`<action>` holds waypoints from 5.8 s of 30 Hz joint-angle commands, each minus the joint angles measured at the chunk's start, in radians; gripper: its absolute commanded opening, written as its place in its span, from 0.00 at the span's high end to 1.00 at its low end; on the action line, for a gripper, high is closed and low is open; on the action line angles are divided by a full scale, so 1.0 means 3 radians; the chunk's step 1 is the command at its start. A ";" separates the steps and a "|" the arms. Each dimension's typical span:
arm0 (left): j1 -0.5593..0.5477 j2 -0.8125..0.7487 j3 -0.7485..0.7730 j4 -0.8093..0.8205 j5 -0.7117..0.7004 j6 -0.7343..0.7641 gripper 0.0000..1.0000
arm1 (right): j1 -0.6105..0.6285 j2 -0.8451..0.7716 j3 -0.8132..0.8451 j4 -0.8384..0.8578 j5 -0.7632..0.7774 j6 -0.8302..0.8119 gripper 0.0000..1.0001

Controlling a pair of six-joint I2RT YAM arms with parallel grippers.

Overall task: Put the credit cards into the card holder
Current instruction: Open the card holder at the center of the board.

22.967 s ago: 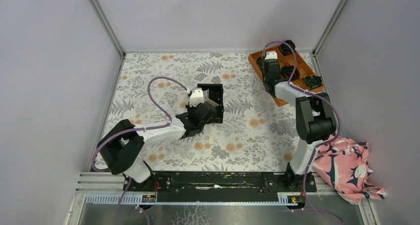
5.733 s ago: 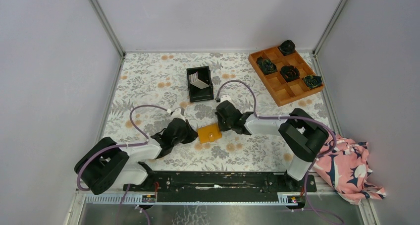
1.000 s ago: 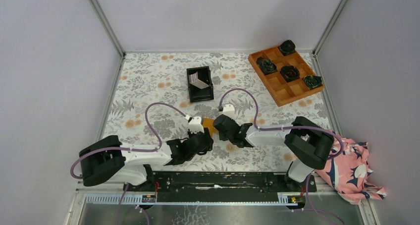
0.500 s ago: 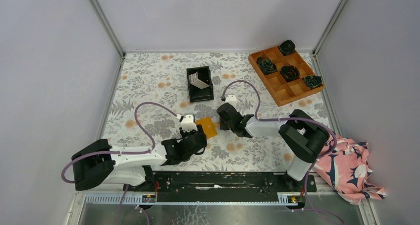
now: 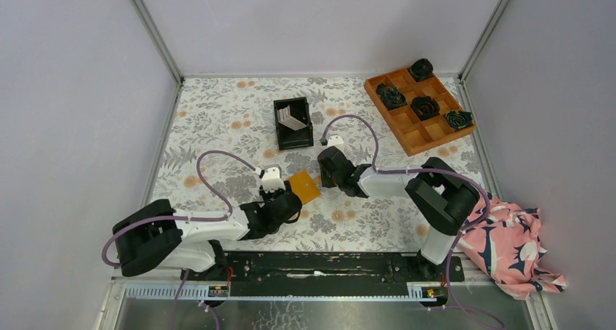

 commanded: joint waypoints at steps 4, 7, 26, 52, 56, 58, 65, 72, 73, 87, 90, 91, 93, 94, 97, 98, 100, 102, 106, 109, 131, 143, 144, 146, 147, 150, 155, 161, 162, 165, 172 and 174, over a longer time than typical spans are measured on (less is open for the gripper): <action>0.0147 0.0130 -0.0130 0.0461 0.0029 -0.0015 0.58 | -0.0023 0.0004 -0.0136 -0.0227 -0.0307 -0.0100 0.69; 0.0161 0.0146 -0.0140 0.0509 0.0018 -0.0023 0.62 | -0.0023 -0.0029 -0.0177 -0.0181 -0.0381 -0.0102 0.69; 0.0216 0.0243 -0.0332 0.0851 0.0091 -0.0118 0.72 | 0.0171 -0.0181 -0.0255 -0.0147 -0.0437 -0.0031 0.67; 0.0250 0.0221 -0.0506 0.1110 0.0141 -0.0049 0.73 | 0.0347 -0.0576 -0.0306 0.0044 -0.0474 0.0102 0.65; 0.0253 0.0225 -0.0533 0.1143 0.0153 -0.0053 0.73 | 0.0356 -0.0567 -0.0286 0.0066 -0.0507 0.0106 0.65; 0.0251 0.0236 -0.0528 0.1154 0.0158 -0.0047 0.73 | 0.0363 -0.0543 -0.0280 0.0079 -0.0523 0.0114 0.65; 0.0259 0.0267 -0.0536 0.1190 0.0178 -0.0044 0.73 | 0.0367 -0.0484 -0.0306 0.0232 -0.0600 0.0167 0.65; 0.0259 0.0307 -0.0558 0.1231 0.0201 -0.0051 0.73 | 0.0371 -0.0591 -0.0351 0.0361 -0.0647 0.0197 0.65; 0.0256 0.0313 -0.0565 0.1233 0.0204 -0.0055 0.74 | 0.0372 -0.0588 -0.0359 0.0390 -0.0661 0.0203 0.66; 0.0259 0.0223 -0.0637 0.1193 0.0174 -0.0077 0.74 | 0.0367 -0.0459 -0.0456 0.0632 -0.0681 0.0320 0.65; 0.0256 0.0218 -0.0649 0.1193 0.0165 -0.0082 0.74 | 0.0368 -0.0484 -0.0434 0.0508 -0.0549 0.0277 0.65; 0.0257 0.0221 -0.0646 0.1198 0.0170 -0.0082 0.74 | 0.0370 -0.0496 -0.0433 0.0471 -0.0500 0.0268 0.65; 0.0259 0.0239 -0.0641 0.1208 0.0176 -0.0082 0.74 | 0.0370 -0.0513 -0.0421 0.0389 -0.0420 0.0237 0.65; 0.0258 0.0251 -0.0633 0.1213 0.0174 -0.0082 0.74 | 0.0373 -0.0513 -0.0406 0.0334 -0.0396 0.0223 0.65; 0.0259 0.0296 -0.0613 0.1230 0.0193 -0.0077 0.74 | 0.0373 -0.0495 -0.0379 0.0249 -0.0336 0.0194 0.65; 0.0258 0.0304 -0.0608 0.1231 0.0196 -0.0077 0.74 | 0.0371 -0.0487 -0.0377 0.0239 -0.0319 0.0190 0.65; 0.0255 0.0312 -0.0607 0.1243 0.0199 -0.0077 0.74 | 0.0372 -0.0458 -0.0363 0.0225 -0.0330 0.0184 0.65; 0.0259 0.0317 -0.0600 0.1242 0.0199 -0.0077 0.74 | 0.0377 -0.0429 -0.0352 0.0222 -0.0351 0.0181 0.65; 0.0259 0.0328 -0.0605 0.1247 0.0200 -0.0075 0.74 | 0.0382 -0.0361 -0.0336 0.0248 -0.0390 0.0197 0.65; 0.0256 0.0347 -0.0612 0.1266 0.0209 -0.0081 0.74 | 0.0386 -0.0347 -0.0330 0.0275 -0.0430 0.0214 0.65; 0.0259 0.0353 -0.0753 0.1395 0.0255 -0.0166 0.75 | 0.0483 -0.0504 -0.0286 0.0286 -0.0383 0.0259 0.65; 0.0259 0.0343 -0.0783 0.1395 0.0265 -0.0189 0.76 | 0.0504 -0.0610 -0.0270 0.0257 -0.0298 0.0251 0.66; 0.0257 0.0345 -0.0784 0.1395 0.0268 -0.0189 0.76 | 0.0506 -0.0607 -0.0266 0.0252 -0.0301 0.0245 0.65; 0.0259 0.0345 -0.0783 0.1400 0.0273 -0.0194 0.76 | 0.0509 -0.0596 -0.0254 0.0249 -0.0307 0.0244 0.66; 0.0259 0.0345 -0.0783 0.1400 0.0274 -0.0195 0.76 | 0.0509 -0.0584 -0.0254 0.0253 -0.0313 0.0252 0.65; 0.0259 0.0341 -0.0786 0.1398 0.0279 -0.0195 0.76 | 0.0510 -0.0540 -0.0256 0.0285 -0.0339 0.0267 0.66; 0.0261 0.0331 -0.0806 0.1417 0.0288 -0.0210 0.76 | 0.0509 -0.0489 -0.0268 0.0363 -0.0382 0.0312 0.65; 0.0259 0.0339 -0.0832 0.1415 0.0285 -0.0229 0.77 | 0.0510 -0.0613 -0.0324 0.0528 -0.0395 0.0308 0.66; 0.0259 0.0339 -0.0841 0.1415 0.0284 -0.0237 0.77 | 0.0512 -0.0635 -0.0336 0.0561 -0.0399 0.0307 0.66; 0.0259 0.0329 -0.0867 0.1401 0.0283 -0.0264 0.77 | 0.0514 -0.0665 -0.0358 0.0651 -0.0434 0.0302 0.66; 0.0257 0.0320 -0.0892 0.1322 0.0292 -0.0328 0.78 | 0.0547 -0.0580 -0.0312 0.0832 -0.0553 0.0280 0.66; 0.0258 0.0310 -0.0905 0.1303 0.0293 -0.0354 0.78 | 0.0554 -0.0554 -0.0286 0.0851 -0.0584 0.0254 0.66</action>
